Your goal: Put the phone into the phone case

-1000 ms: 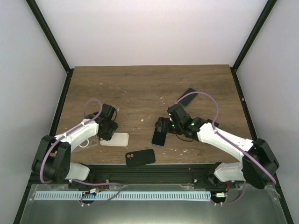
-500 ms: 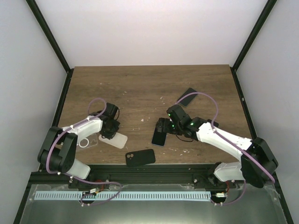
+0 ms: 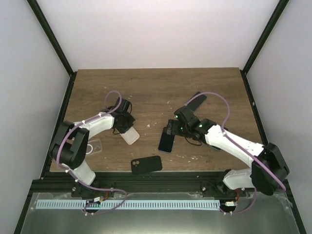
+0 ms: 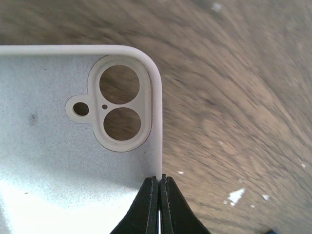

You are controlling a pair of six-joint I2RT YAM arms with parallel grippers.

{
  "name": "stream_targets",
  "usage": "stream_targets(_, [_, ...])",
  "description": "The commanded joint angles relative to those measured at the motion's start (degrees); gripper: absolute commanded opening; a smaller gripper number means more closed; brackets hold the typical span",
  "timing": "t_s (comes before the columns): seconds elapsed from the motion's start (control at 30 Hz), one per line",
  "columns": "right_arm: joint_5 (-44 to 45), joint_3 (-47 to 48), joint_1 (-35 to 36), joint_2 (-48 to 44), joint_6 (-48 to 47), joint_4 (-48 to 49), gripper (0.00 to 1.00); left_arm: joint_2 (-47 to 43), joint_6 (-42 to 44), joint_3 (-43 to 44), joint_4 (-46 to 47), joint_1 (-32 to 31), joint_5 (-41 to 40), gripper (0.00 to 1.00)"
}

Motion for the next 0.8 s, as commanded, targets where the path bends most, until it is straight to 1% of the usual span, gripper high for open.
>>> stream_targets(0.0, [5.27,5.00,-3.17,2.03,-2.39,-2.37,0.88,2.56,6.53,2.63,5.66,-1.78,5.25,0.00])
stream_targets(0.1, [5.49,6.71,-5.29,3.80,-4.21,-2.93,0.88,4.64,10.63,4.36,7.06,-2.11,9.43,0.01])
stream_targets(0.17, [4.82,7.54,-5.75,4.35,-5.98,-3.15,0.88,5.52,13.38,5.67,6.80,-2.20,11.63,0.05])
stream_targets(0.23, [4.54,7.33,-5.81,3.97,-6.12,-3.37,0.88,5.07,16.02,6.39,5.68,-2.27,12.36,0.22])
stream_targets(0.3, [4.70,6.00,-5.85,2.66,-5.88,-3.28,0.88,3.83,18.13,6.91,3.02,-2.52,11.02,0.40])
stream_targets(0.4, [5.64,4.29,-6.08,-0.65,-5.29,-3.44,0.88,1.99,22.03,8.29,-0.60,-3.52,10.09,0.83])
stream_targets(0.43, [6.03,3.77,-6.23,-1.82,-5.30,-3.36,0.88,1.52,23.42,8.68,-1.49,-4.20,9.88,0.92])
stream_targets(0.47, [6.50,3.39,-6.47,-3.16,-5.44,-3.27,0.89,1.00,24.71,9.11,-2.36,-5.17,9.36,0.94])
stream_targets(0.57, [7.62,2.74,-7.60,-7.34,-6.89,-3.07,0.89,-0.23,27.39,11.02,-5.23,-10.02,6.13,0.92])
stream_targets(0.7, [7.90,3.57,-9.52,-12.64,-8.84,-3.19,0.89,0.53,28.76,13.67,-7.67,-16.41,4.45,0.88])
stream_targets(0.77, [8.83,4.52,-9.86,-15.22,-9.15,-3.73,0.89,1.29,29.14,14.61,-8.52,-19.47,2.78,0.91])
